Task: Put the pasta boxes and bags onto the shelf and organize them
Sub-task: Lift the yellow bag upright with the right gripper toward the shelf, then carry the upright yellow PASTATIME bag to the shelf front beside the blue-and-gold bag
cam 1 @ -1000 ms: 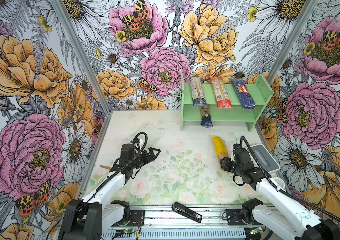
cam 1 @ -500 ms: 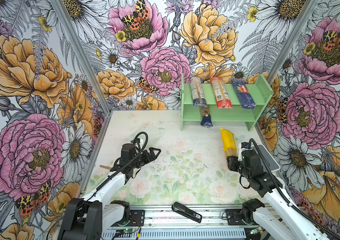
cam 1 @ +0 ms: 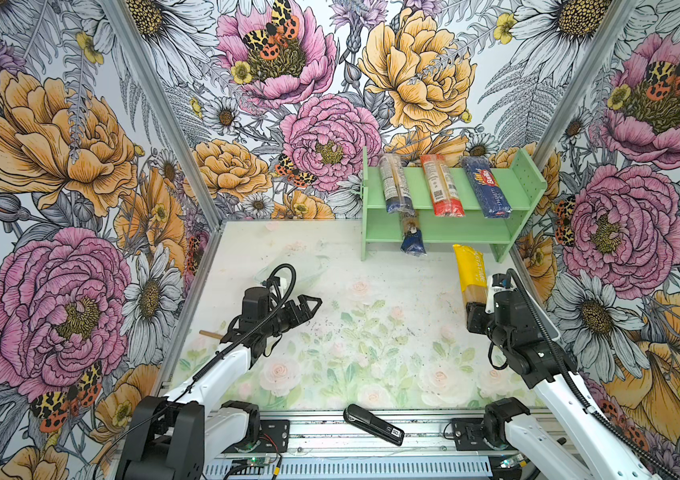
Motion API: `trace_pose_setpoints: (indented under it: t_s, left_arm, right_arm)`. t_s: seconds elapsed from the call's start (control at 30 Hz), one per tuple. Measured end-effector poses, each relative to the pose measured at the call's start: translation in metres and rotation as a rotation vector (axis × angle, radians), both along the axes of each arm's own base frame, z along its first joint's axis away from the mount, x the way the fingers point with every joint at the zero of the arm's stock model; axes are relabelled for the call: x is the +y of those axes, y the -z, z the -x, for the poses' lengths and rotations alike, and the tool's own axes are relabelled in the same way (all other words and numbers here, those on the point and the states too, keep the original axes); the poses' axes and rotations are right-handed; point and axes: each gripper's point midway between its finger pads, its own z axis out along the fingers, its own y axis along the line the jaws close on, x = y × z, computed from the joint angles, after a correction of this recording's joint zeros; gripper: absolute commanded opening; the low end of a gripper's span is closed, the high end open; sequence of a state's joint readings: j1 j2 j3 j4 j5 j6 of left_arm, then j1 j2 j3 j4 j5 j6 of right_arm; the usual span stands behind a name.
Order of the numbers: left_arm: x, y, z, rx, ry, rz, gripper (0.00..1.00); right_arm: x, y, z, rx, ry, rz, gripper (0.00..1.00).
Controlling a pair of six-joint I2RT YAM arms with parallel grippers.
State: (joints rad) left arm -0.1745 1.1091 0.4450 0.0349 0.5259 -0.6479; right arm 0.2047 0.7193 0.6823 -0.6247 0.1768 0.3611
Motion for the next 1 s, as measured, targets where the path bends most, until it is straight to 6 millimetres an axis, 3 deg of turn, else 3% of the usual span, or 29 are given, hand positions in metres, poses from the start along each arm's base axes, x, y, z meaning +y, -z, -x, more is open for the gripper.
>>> trace_pose_setpoints:
  t_s: [0.5,0.83,1.0]
  left_arm:
    - [0.0,0.0,0.0,0.0,0.0,0.0,0.99]
    - [0.0,-0.001,0.0,-0.001,0.0,0.0,0.99]
    - [0.0,-0.001,0.0,-0.002,0.0,0.0,0.99]
  right_arm:
    - [-0.032,-0.014,-0.038,0.03,0.06,0.024,0.0]
    - [-0.034,-0.022,-0.066,-0.006,0.041,-0.013,0.0]
    - [-0.031,-0.036,-0.077,-0.078,0.021,-0.013,0.0]
